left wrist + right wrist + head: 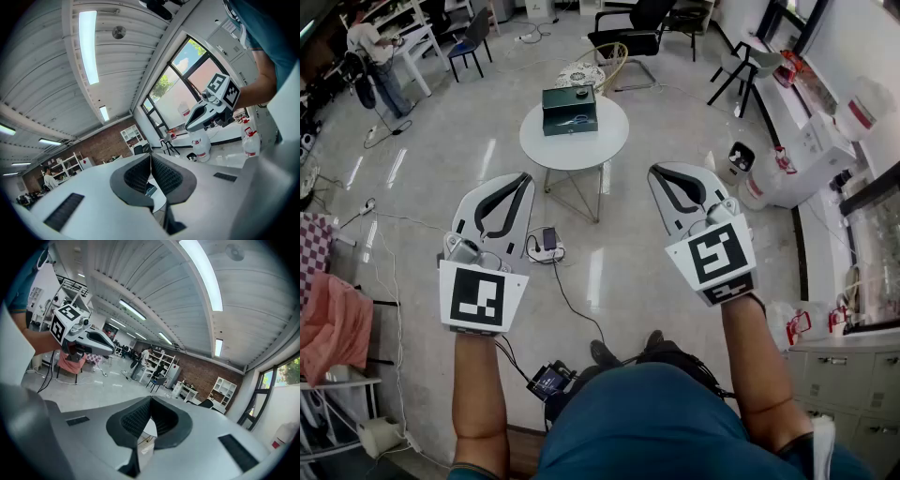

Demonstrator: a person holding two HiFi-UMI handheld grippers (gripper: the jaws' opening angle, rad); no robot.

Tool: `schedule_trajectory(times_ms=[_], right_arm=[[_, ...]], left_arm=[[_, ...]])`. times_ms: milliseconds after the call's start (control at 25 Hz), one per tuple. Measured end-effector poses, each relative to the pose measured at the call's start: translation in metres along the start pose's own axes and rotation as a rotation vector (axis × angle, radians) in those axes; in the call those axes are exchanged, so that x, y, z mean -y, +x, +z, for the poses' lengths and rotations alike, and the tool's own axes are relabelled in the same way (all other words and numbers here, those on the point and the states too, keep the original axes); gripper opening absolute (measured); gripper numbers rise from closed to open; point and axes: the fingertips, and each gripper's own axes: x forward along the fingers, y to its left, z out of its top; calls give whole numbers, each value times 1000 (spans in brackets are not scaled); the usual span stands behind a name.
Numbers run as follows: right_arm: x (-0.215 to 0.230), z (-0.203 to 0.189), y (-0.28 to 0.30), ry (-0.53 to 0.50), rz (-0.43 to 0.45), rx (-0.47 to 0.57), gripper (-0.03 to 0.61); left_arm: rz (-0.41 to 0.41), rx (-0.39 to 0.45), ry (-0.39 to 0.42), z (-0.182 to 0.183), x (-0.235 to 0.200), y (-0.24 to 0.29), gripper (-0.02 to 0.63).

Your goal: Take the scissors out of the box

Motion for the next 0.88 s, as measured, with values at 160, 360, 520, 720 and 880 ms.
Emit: schedule_trajectory(times_ms=[160,360,520,720,880], right_arm=[[-7,8,7,28,8,21,38],[-1,11,19,46,16,35,40],[13,3,38,55,31,38,40],[40,-13,71,67,63,44,40],[63,-17,99,73,98,60,40]], left_arm=[[3,5,0,-5,-9,-5,21],[9,-3,-9,-9,-16,1,21],[7,-25,-14,-19,-15,21,21],[19,-61,-16,-28,-22,58,21],[45,-88,-23,-30,-34,85,21]])
